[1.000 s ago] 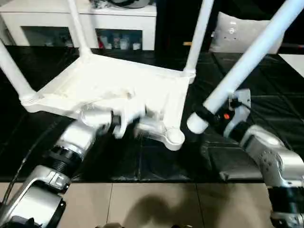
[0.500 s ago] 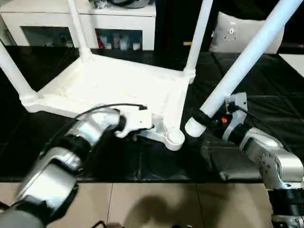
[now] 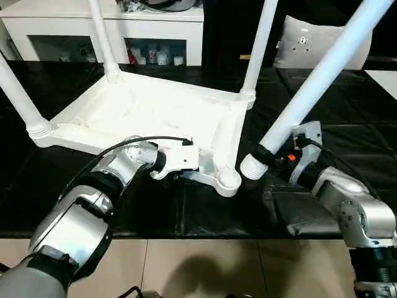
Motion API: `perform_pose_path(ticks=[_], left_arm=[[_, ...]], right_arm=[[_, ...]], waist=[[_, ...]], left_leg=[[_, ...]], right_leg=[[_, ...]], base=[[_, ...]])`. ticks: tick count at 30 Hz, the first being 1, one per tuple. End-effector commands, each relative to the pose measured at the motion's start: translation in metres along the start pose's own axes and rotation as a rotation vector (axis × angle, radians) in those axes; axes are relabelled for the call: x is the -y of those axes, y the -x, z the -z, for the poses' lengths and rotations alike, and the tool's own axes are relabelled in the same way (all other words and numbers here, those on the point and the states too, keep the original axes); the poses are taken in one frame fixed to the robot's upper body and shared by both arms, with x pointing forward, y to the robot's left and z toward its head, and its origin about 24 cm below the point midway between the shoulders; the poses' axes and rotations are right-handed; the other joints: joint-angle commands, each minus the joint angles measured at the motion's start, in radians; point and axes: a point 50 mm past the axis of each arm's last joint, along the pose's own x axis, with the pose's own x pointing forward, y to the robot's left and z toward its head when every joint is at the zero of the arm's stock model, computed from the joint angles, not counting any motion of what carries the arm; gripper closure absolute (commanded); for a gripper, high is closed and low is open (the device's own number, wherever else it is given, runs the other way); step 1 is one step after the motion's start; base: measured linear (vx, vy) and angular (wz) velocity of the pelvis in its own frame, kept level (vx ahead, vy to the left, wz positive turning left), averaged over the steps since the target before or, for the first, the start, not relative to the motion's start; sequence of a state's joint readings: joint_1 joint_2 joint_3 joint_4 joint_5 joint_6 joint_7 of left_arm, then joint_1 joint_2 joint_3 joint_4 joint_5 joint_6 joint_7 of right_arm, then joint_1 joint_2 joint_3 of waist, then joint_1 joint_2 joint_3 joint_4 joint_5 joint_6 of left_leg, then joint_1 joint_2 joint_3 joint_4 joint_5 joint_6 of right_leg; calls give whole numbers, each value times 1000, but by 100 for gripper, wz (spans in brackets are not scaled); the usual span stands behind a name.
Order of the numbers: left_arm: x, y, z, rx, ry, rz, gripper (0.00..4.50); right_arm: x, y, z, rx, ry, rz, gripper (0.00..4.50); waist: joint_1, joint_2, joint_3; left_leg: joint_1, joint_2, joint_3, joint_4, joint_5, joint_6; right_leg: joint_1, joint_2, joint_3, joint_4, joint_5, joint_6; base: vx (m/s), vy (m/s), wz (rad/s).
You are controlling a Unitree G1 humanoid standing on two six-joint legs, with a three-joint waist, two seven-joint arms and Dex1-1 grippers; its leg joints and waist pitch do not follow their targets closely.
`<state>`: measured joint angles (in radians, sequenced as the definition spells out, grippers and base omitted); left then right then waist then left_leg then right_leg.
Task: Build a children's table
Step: Insert table leg to table base
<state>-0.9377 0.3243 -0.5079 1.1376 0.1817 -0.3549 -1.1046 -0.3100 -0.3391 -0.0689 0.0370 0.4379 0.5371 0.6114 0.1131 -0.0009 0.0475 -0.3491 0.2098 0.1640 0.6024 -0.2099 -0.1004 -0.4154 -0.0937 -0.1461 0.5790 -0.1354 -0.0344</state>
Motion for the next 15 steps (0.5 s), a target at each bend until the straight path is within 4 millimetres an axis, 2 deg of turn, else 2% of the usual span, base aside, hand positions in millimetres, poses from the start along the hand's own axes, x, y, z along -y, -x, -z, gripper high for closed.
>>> perform_pose_path(ticks=[1,2,3,7,8,11,12,13,14,15], left_arm=[[6,-2,3,-27,-2,88,297],[7,-1,3,-31,0,106,315],[8,0,4,-43,1,138,315],[11,6,8,-83,0,216,336],[10,8,8,-90,-7,235,357],[10,11,6,-101,-11,268,364],[9,12,7,-108,-6,268,374],[9,12,7,-109,-5,268,374],[9,13,8,-115,-2,266,396],[9,14,10,-128,9,256,396]], right_arm=[[-3,0,-5,16,30,-8,261],[-3,0,-5,16,31,-10,261],[-4,0,-5,16,32,-11,261],[-4,-1,-5,15,34,-15,261],[-5,-2,-5,14,36,-18,261],[-8,-4,-4,14,37,-31,261],[-10,-5,-3,14,34,-37,261],[-10,-5,-3,14,34,-38,261],[-11,-6,-3,14,32,-42,261],[-13,-7,-2,13,31,-48,261]], waist=[[6,7,-82],[6,7,-82],[6,10,-82],[7,9,-81],[7,8,-81],[7,8,-80],[6,-2,-80],[7,5,-79],[7,5,-80],[6,-3,-80]], left_leg=[[-4,15,0,-64,-90,43],[-4,15,0,-64,-89,43],[-4,15,0,-65,-90,44],[-3,17,-1,-66,-97,42],[-2,18,-1,-67,-100,40],[-2,17,0,-68,-104,38],[-2,17,1,-67,-101,40],[-2,19,0,-68,-101,40],[-2,18,0,-67,-101,39],[-2,19,0,-68,-98,40]], right_leg=[[84,-63,58,-58,-242,-127],[83,-63,58,-58,-241,-129],[83,-64,59,-57,-239,-133],[84,-66,59,-57,-245,-139],[83,-66,59,-57,-248,-139],[83,-67,59,-59,-262,-137],[83,-67,60,-57,-262,-137],[82,-68,60,-57,-268,-140],[82,-67,60,-57,-267,-139],[82,-67,60,-56,-264,-139]], base=[[0,0,0],[0,0,0],[0,0,0],[0,0,0],[0,0,0],[0,0,0],[0,0,0],[0,0,0],[0,0,0],[0,0,0]])
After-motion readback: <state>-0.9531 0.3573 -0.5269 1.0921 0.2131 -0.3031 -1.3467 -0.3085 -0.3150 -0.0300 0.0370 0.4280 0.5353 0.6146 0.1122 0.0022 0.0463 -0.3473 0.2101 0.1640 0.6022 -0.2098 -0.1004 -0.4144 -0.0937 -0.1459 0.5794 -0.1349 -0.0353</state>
